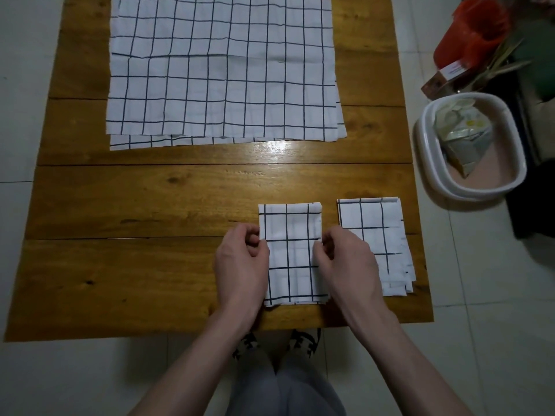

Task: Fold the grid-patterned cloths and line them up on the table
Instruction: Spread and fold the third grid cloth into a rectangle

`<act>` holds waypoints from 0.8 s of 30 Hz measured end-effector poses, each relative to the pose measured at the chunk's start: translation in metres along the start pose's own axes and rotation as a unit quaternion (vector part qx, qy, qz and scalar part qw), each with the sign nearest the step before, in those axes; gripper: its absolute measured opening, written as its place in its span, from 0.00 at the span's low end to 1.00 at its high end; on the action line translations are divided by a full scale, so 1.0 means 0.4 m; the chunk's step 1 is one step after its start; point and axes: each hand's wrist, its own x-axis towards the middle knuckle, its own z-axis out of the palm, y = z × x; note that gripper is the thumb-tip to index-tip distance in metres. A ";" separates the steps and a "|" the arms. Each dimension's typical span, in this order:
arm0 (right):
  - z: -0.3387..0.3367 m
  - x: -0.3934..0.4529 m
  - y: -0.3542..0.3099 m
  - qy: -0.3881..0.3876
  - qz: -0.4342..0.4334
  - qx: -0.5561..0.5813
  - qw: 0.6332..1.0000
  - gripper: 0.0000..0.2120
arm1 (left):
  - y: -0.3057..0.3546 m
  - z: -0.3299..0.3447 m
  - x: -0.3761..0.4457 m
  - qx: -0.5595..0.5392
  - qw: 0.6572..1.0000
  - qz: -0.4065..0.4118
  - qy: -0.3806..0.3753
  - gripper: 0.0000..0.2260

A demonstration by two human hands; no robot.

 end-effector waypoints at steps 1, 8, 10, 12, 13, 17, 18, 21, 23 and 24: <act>-0.003 0.000 -0.003 -0.005 -0.008 -0.022 1.000 0.06 | 0.000 -0.002 0.000 0.007 1.000 0.004 -0.003 0.08; -0.111 -0.047 -0.058 -0.013 -0.043 -0.099 0.994 0.12 | 0.040 -0.109 -0.021 0.043 0.998 0.048 -0.025 0.10; -0.167 -0.079 -0.092 -0.011 -0.053 -0.104 0.993 0.17 | 0.066 -0.167 -0.043 0.038 0.997 0.061 -0.037 0.13; -0.229 -0.120 -0.135 -0.002 -0.067 -0.099 0.993 0.20 | 0.101 -0.235 -0.071 0.037 0.996 0.074 -0.039 0.16; -0.261 -0.144 -0.159 0.008 -0.081 -0.088 0.993 0.22 | 0.125 -0.274 -0.088 0.037 0.995 0.086 -0.036 0.18; -0.396 -0.247 -0.260 0.045 -0.143 -0.076 0.986 0.26 | 0.214 -0.432 -0.165 0.066 0.986 0.148 -0.023 0.22; -0.431 -0.271 -0.289 0.052 -0.155 -0.081 0.983 0.27 | 0.233 -0.472 -0.183 0.076 0.983 0.165 -0.019 0.23; -0.538 -0.339 -0.377 0.086 -0.182 -0.061 0.978 0.28 | 0.294 -0.593 -0.232 0.104 0.970 0.221 0.006 0.25; -0.604 -0.379 -0.433 0.100 -0.203 -0.047 0.973 0.28 | 0.336 -0.671 -0.265 0.125 0.961 0.244 0.025 0.25; -0.631 -0.393 -0.457 0.108 -0.216 -0.043 0.969 0.28 | 0.356 -0.707 -0.278 0.134 0.957 0.254 0.037 0.24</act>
